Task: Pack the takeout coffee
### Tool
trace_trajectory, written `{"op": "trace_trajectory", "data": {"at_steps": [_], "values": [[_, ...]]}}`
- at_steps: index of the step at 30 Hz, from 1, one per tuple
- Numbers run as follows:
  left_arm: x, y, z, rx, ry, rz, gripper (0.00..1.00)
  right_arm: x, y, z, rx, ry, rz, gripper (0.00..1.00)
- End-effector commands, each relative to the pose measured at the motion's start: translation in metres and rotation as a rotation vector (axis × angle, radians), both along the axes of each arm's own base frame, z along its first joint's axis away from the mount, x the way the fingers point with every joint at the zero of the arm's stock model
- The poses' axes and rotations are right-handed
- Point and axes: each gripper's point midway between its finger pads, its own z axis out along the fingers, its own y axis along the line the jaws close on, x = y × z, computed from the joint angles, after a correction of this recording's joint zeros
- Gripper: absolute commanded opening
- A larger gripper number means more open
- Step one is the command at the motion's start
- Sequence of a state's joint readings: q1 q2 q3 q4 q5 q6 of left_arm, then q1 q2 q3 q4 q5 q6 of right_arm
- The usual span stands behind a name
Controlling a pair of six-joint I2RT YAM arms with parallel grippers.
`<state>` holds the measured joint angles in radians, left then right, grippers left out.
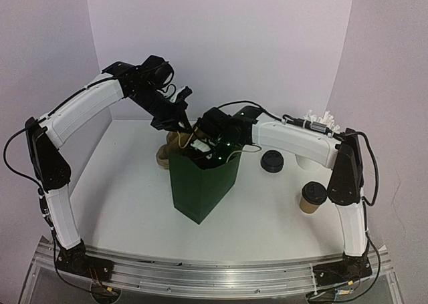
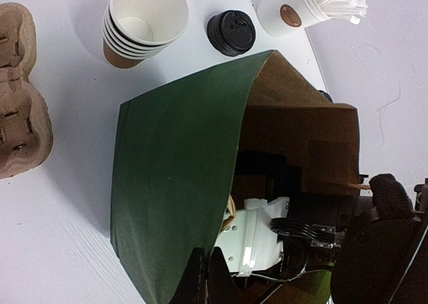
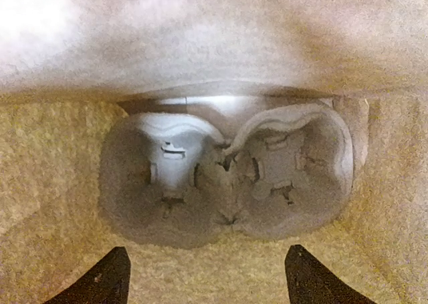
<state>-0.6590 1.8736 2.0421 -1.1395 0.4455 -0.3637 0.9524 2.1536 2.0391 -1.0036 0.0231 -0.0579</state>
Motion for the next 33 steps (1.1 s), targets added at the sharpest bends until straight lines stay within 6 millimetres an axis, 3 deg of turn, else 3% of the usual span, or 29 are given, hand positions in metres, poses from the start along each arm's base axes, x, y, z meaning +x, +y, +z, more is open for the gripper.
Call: {"op": "trace_trajectory", "data": {"at_steps": [1, 6, 15, 18, 28, 33], "values": [[0.002, -0.006, 0.004, -0.022, -0.027, -0.020, 0.00, 0.000, 0.008, 0.044, 0.096, -0.047, 0.003, 0.88], [0.002, -0.007, 0.002, -0.022, -0.025, -0.022, 0.00, -0.003, 0.002, 0.030, 0.060, -0.022, 0.002, 0.92], [0.007, -0.003, -0.006, 0.012, -0.034, -0.002, 0.00, 0.005, 0.004, 0.069, 0.112, -0.101, -0.002, 0.95], [0.012, 0.000, -0.005, 0.025, -0.056, 0.023, 0.00, 0.005, -0.001, 0.073, 0.100, -0.117, 0.001, 0.95], [0.027, 0.015, 0.007, 0.104, -0.197, 0.077, 0.00, -0.006, -0.019, 0.036, -0.002, -0.060, 0.006, 0.96], [0.030, 0.022, 0.002, 0.160, -0.216, 0.095, 0.00, -0.005, -0.027, 0.036, -0.026, -0.078, 0.000, 0.96]]}}
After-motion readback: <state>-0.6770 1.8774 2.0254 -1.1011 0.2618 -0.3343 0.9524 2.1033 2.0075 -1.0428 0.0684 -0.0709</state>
